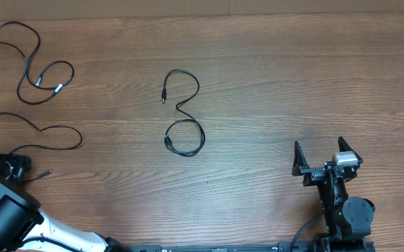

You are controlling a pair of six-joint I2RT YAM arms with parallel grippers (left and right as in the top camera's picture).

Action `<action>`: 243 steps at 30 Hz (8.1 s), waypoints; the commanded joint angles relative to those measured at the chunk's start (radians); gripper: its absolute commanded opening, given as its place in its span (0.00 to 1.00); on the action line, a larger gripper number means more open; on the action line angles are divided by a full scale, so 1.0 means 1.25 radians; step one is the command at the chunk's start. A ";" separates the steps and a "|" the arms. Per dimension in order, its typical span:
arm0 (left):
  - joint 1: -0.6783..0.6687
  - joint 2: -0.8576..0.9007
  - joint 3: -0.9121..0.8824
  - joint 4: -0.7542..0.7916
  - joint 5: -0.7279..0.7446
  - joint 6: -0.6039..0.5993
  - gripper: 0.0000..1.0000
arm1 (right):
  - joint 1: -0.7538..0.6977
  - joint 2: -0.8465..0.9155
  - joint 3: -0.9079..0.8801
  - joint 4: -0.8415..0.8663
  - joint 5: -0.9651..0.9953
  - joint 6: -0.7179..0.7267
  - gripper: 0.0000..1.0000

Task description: Untangle cables

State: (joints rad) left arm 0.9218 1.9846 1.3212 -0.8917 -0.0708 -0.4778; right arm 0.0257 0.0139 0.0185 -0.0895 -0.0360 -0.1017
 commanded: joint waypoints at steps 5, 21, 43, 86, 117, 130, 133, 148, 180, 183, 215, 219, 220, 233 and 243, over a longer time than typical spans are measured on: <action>-0.005 -0.001 -0.050 0.070 0.065 -0.016 0.51 | -0.004 -0.006 -0.008 0.005 0.009 -0.001 1.00; -0.036 0.000 -0.105 0.156 0.223 -0.199 0.11 | -0.004 -0.006 -0.008 0.005 0.009 -0.001 1.00; -0.045 -0.004 0.152 -0.037 0.285 -0.190 0.29 | -0.004 -0.006 -0.008 0.005 0.009 -0.001 1.00; -0.898 0.001 0.254 -0.045 0.233 0.169 0.99 | -0.004 -0.006 -0.008 0.005 0.010 -0.001 1.00; -1.065 0.099 0.253 -0.043 -0.053 0.028 0.68 | -0.004 -0.006 -0.008 0.005 0.009 -0.001 1.00; -1.064 0.101 0.266 -0.135 -0.053 -0.020 0.04 | -0.004 -0.006 -0.008 0.005 0.009 -0.001 1.00; -1.063 0.101 0.285 -0.195 -0.052 -0.114 0.04 | -0.004 -0.006 -0.008 0.005 0.009 -0.001 1.00; -1.069 0.102 0.285 -0.252 0.056 -0.261 0.70 | -0.004 -0.006 -0.008 0.005 0.009 -0.001 1.00; -1.055 -0.055 0.296 -0.354 -0.030 -0.342 0.99 | -0.004 -0.006 -0.008 0.005 0.009 -0.001 1.00; -1.058 -0.014 0.284 -0.327 0.020 -0.342 0.99 | -0.004 -0.006 -0.008 0.005 0.009 -0.001 1.00; -1.074 0.136 0.262 -0.240 0.072 -0.309 0.30 | -0.004 -0.006 -0.008 0.005 0.009 -0.001 1.00; -1.074 0.136 0.259 -0.246 0.072 -0.321 0.16 | -0.004 -0.006 -0.008 0.005 0.009 -0.001 1.00; -1.073 0.136 0.259 -0.246 0.073 -0.321 0.04 | -0.004 -0.006 -0.008 0.005 0.009 -0.001 1.00; -1.068 0.128 0.259 -0.314 0.063 -0.519 0.04 | -0.004 -0.006 -0.008 0.005 0.009 -0.001 1.00; -1.022 0.128 0.407 -0.308 0.045 -0.288 0.04 | -0.004 -0.006 -0.008 0.005 0.009 -0.001 1.00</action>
State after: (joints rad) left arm -0.3889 2.1437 1.7004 -1.2610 0.0147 -0.9871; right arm 0.0257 0.0139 0.0185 -0.0898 -0.0360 -0.1013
